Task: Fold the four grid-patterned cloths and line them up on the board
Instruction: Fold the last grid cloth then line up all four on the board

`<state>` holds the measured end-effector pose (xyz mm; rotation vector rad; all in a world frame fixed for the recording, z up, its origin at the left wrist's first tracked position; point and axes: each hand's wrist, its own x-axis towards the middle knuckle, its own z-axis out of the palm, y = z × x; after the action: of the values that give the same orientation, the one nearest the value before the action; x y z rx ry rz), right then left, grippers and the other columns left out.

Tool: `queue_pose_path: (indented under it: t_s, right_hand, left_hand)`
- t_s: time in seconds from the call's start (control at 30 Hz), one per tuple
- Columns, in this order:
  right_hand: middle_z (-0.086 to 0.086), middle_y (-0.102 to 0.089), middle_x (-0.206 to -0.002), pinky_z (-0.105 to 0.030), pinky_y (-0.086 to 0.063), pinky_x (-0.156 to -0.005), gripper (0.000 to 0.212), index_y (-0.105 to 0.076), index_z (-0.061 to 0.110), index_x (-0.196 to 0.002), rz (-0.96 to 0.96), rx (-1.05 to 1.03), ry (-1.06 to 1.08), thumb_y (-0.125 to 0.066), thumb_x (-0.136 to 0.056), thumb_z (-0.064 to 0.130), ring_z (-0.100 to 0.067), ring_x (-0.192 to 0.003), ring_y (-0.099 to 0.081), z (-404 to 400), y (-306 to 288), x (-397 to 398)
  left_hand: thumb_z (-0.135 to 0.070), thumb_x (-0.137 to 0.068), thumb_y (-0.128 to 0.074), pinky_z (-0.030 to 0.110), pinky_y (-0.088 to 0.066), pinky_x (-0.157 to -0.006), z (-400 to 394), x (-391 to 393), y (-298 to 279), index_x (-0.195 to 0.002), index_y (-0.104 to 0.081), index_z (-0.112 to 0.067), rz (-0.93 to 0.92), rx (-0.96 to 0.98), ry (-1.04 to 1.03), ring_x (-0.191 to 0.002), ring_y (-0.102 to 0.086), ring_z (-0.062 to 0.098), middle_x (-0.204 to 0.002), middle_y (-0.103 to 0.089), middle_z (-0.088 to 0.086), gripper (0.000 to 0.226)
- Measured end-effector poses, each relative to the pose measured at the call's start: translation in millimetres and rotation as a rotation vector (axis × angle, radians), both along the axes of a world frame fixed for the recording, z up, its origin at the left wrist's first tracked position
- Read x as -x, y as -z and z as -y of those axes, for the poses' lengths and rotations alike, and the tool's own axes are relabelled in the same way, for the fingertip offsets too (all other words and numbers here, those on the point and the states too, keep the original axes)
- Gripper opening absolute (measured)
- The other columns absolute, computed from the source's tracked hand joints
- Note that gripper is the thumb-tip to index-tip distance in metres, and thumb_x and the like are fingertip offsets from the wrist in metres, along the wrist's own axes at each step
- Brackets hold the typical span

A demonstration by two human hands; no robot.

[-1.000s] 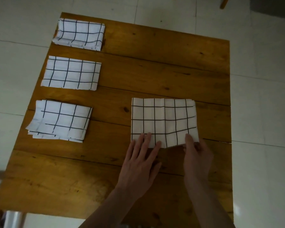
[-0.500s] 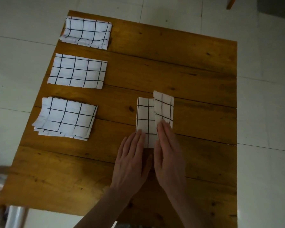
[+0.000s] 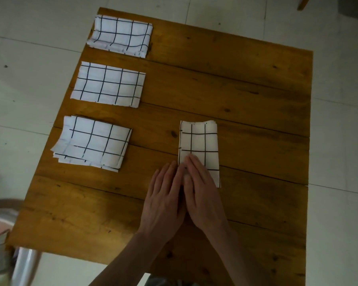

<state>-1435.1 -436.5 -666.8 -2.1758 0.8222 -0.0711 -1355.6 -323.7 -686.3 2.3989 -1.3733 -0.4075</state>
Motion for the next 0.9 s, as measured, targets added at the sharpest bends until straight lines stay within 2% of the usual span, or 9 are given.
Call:
queue_pose_path:
  t_s: [0.07, 0.17, 0.23, 0.33, 0.47, 0.6, 0.67, 0.73, 0.9]
  right_hand:
    - [0.011, -0.021, -0.169, -0.031, -0.025, -0.126, 0.058, -0.026, 0.022, -0.162, 0.009, -0.061, 0.017, -0.018, -0.110, 0.046, 0.004, -0.154, -0.013, 5.2, -8.8, 1.3]
    - [0.004, -0.037, -0.161, -0.029, -0.033, -0.121, 0.049, -0.038, 0.021, -0.156, 0.043, 0.165, 0.067, -0.029, -0.111, 0.036, -0.003, -0.148, -0.030, 21.4, -20.0, 2.6]
    - [0.002, -0.041, -0.156, -0.030, -0.041, -0.112, 0.049, -0.035, 0.024, -0.156, 0.023, 0.206, 0.230, -0.040, -0.108, 0.033, -0.007, -0.141, -0.038, 37.6, -23.9, 1.5]
    - [0.001, -0.048, -0.148, -0.031, -0.053, -0.099, 0.064, -0.024, 0.028, -0.159, -0.017, -0.061, 0.510, -0.055, -0.104, 0.036, -0.009, -0.125, -0.054, 61.7, -27.2, -5.8]
    - [0.009, -0.060, -0.124, -0.014, -0.048, -0.072, 0.062, -0.036, 0.023, -0.156, -0.047, -0.202, 0.501, -0.063, -0.101, 0.031, 0.002, -0.094, -0.058, 88.1, -32.0, -16.4]
    - [0.011, -0.056, -0.116, -0.010, -0.038, -0.068, 0.055, -0.043, 0.021, -0.150, -0.120, -0.306, 0.436, -0.064, -0.101, 0.032, 0.000, -0.092, -0.054, 99.9, -38.9, -21.0]
    - [0.009, -0.059, -0.113, -0.012, -0.039, -0.065, 0.039, -0.053, 0.023, -0.138, -0.104, -0.383, 0.464, -0.064, -0.101, 0.028, 0.001, -0.090, -0.056, 101.1, -39.6, -19.9]
    - [0.006, -0.065, -0.113, -0.016, -0.045, -0.064, 0.023, -0.059, 0.022, -0.124, -0.080, -0.448, 0.515, -0.063, -0.101, 0.025, -0.004, -0.092, -0.064, 100.9, -38.7, -14.5]
    - [0.003, -0.071, -0.106, -0.019, -0.051, -0.051, 0.018, -0.059, 0.021, -0.118, 0.016, -0.564, 0.793, -0.064, -0.101, 0.025, -0.009, -0.067, -0.073, 91.1, -37.8, 3.1]
  left_hand:
    - [-0.042, -0.107, -0.043, 0.045, -0.014, -0.130, -0.6, 0.3, 0.7, -0.164, -0.025, -0.017, 0.027, -0.018, 0.014, -0.160, -0.010, 0.021, -0.171, -0.021, 0.008, 0.064]
    - [-0.044, -0.110, -0.037, 0.048, -0.016, -0.129, -0.4, 0.1, -0.5, -0.162, -0.030, -0.018, 0.068, -0.059, 0.026, -0.160, -0.009, 0.022, -0.171, -0.019, 0.010, 0.059]
    - [-0.044, -0.111, -0.034, 0.049, -0.017, -0.129, -0.4, -0.5, -1.9, -0.162, -0.031, -0.018, 0.083, -0.070, 0.027, -0.160, -0.009, 0.023, -0.171, -0.020, 0.010, 0.057]
    - [-0.044, -0.111, -0.033, 0.050, -0.020, -0.128, -0.7, -2.3, -3.6, -0.162, -0.030, -0.019, 0.097, -0.082, 0.040, -0.161, -0.008, 0.023, -0.171, -0.020, 0.009, 0.057]
    - [-0.044, -0.110, -0.034, 0.052, -0.021, -0.127, -0.9, -4.2, -4.3, -0.162, -0.031, -0.018, 0.109, -0.092, 0.052, -0.161, -0.007, 0.024, -0.171, -0.020, 0.009, 0.058]
    - [-0.045, -0.111, -0.032, 0.054, -0.023, -0.126, 0.2, -5.9, -5.8, -0.162, -0.031, -0.017, 0.110, -0.104, 0.066, -0.161, -0.008, 0.024, -0.171, -0.021, 0.009, 0.058]
    - [-0.045, -0.111, -0.029, 0.055, -0.025, -0.125, 0.8, -7.3, -6.4, -0.161, -0.032, -0.016, 0.113, -0.109, 0.070, -0.160, -0.009, 0.024, -0.171, -0.023, 0.009, 0.058]
    - [-0.046, -0.111, -0.027, 0.055, -0.024, -0.126, 2.1, -9.0, -6.7, -0.162, -0.031, -0.015, 0.112, -0.111, 0.062, -0.160, -0.008, 0.024, -0.171, -0.021, 0.009, 0.059]
    - [-0.050, -0.110, -0.029, 0.051, -0.016, -0.129, 13.5, -9.9, -10.1, -0.163, -0.024, -0.010, 0.081, -0.073, -0.027, -0.160, -0.009, 0.024, -0.171, -0.020, 0.011, 0.066]
